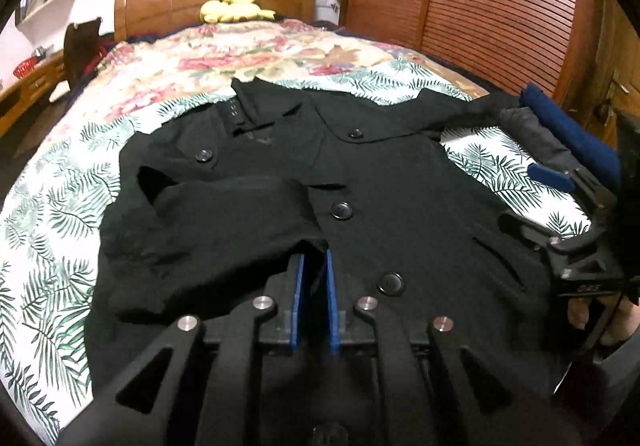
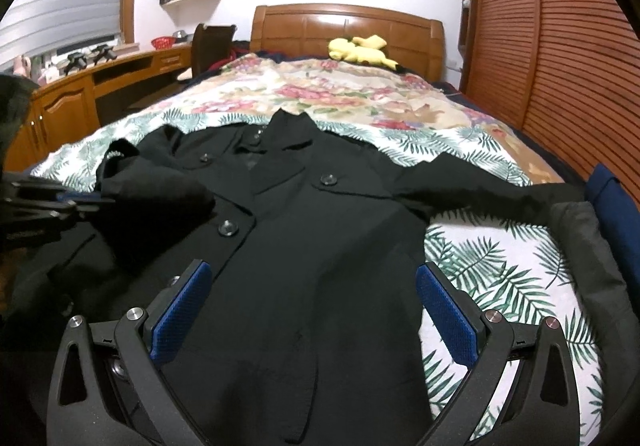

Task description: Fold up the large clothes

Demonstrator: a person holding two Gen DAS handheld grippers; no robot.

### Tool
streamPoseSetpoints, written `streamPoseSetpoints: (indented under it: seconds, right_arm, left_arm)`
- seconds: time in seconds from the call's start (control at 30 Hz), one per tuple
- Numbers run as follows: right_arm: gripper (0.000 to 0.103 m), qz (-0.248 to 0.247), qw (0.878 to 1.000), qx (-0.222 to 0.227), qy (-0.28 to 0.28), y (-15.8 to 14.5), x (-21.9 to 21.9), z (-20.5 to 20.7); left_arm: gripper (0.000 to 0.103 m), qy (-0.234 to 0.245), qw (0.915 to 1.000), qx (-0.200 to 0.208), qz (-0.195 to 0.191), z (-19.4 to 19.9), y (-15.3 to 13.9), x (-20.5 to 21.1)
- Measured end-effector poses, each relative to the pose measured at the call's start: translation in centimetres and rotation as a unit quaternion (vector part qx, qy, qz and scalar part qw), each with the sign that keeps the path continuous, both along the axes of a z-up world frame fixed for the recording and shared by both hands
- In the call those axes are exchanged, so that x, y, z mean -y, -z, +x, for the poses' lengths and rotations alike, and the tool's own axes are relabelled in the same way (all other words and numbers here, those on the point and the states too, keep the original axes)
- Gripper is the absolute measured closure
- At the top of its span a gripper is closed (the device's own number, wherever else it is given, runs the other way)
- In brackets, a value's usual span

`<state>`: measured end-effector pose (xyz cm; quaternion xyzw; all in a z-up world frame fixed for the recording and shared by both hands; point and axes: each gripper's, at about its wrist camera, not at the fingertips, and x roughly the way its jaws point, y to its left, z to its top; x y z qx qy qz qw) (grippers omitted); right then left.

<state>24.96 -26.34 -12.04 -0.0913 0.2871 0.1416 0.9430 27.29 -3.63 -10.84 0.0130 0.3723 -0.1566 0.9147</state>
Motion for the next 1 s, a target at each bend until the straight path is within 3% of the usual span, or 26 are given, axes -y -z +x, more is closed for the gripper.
streamPoseSetpoints:
  seconds: [0.2,0.53,0.8,1.0]
  right_arm:
    - [0.0,-0.01,1.0,-0.017,0.002,1.3,-0.5,0.3]
    - [0.0,-0.003,0.999,-0.023,-0.039,0.2,-3.5,-0.9]
    - [0.003,-0.013,0.991,-0.041,-0.127,-0.9,-11.1,-0.4]
    - [0.01,-0.015,0.979,-0.081,-0.188,0.3,-18.4,1.5]
  left_arm:
    - [0.089,-0.027,0.9985,0.039,0.025,-1.8,-1.6,-0.9]
    - [0.089,-0.037,0.9923,0.116,-0.023,-7.3,-6.8,-5.5]
    - [0.089,-0.065,0.9875,0.137,-0.045,-9.7,-8.2,-10.6]
    - [0.089,-0.1,0.9834,0.143,-0.05,-10.7,-8.0,-14.5]
